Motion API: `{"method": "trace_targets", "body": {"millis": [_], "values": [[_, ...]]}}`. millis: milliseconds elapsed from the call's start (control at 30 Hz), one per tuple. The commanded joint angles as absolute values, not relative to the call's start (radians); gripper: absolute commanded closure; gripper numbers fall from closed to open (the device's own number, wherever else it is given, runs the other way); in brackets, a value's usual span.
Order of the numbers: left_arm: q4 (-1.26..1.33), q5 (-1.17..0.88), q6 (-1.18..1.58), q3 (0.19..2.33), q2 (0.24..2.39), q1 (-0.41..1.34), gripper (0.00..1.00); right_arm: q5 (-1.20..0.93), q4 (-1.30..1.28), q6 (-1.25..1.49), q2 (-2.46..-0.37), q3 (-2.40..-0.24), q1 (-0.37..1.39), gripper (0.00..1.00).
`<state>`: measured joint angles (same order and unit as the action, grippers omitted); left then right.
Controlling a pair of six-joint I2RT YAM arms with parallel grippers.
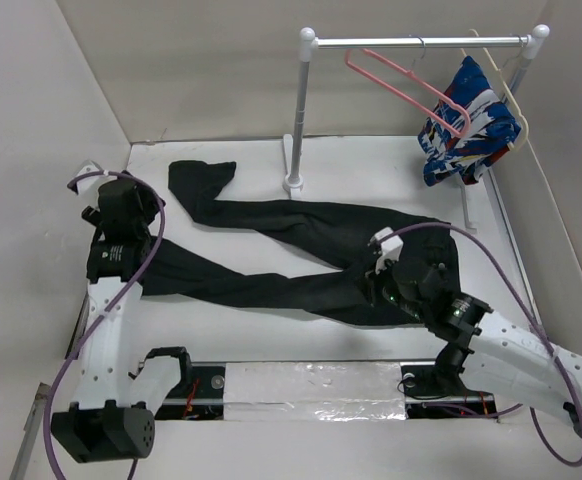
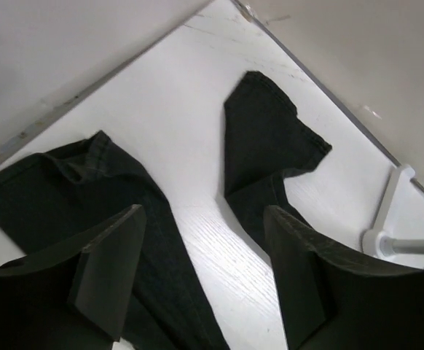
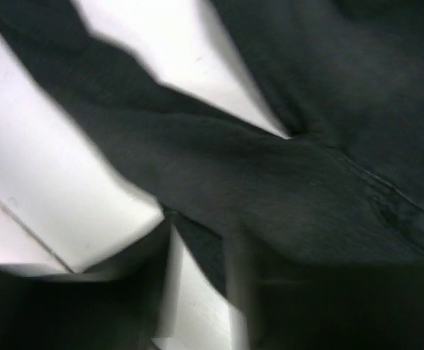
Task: Place the trousers on the hanger
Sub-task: Flatten out the trousers at the center of the board.
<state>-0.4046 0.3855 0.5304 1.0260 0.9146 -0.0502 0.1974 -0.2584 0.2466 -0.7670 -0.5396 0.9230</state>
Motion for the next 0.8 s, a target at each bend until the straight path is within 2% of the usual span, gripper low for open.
{"method": "trace_targets", "body": {"millis": [0, 33, 67, 133, 167, 267, 333, 400, 567, 667, 733, 767], "values": [[-0.296, 0.281, 0.537, 0.996, 1.021, -0.020, 0.38, 0.163, -0.168, 0.229, -0.756, -0.531, 0.832, 0.88], [-0.254, 0.297, 0.549, 0.979, 1.052, 0.033, 0.40, 0.105, -0.147, 0.221, -0.761, -0.523, 0.796, 0.96], [-0.235, 0.298, 0.575, 0.977, 1.090, 0.047, 0.45, 0.080, -0.135, 0.218, -0.768, -0.520, 0.786, 1.00], [-0.192, 0.231, 0.612, 0.992, 1.218, 0.048, 0.53, 0.026, -0.117, 0.212, -0.802, -0.518, 0.785, 1.00], [-0.172, 0.212, 0.630, 1.000, 1.267, 0.048, 0.63, 0.022, -0.111, 0.209, -0.813, -0.517, 0.785, 1.00], [-0.140, 0.219, 0.678, 1.078, 1.461, 0.023, 0.69, 0.023, -0.112, 0.203, -0.851, -0.523, 0.804, 1.00], [-0.176, 0.216, 0.695, 1.181, 1.613, -0.006, 0.67, 0.032, -0.118, 0.199, -0.861, -0.525, 0.814, 0.99], [-0.192, 0.212, 0.693, 1.239, 1.733, -0.029, 0.59, 0.032, -0.118, 0.201, -0.858, -0.520, 0.827, 0.95], [-0.205, 0.264, 0.647, 1.393, 1.908, -0.040, 0.47, 0.017, -0.097, 0.210, -0.830, -0.496, 0.836, 0.89], [-0.222, 0.245, 0.644, 1.469, 2.014, -0.040, 0.47, 0.009, -0.084, 0.212, -0.828, -0.499, 0.836, 0.84], [-0.210, 0.213, 0.647, 1.486, 2.061, -0.040, 0.50, 0.056, -0.103, 0.212, -0.836, -0.512, 0.836, 0.76], [-0.196, 0.189, 0.647, 1.489, 2.071, -0.049, 0.56, 0.081, -0.104, 0.209, -0.839, -0.512, 0.836, 0.69]]}}
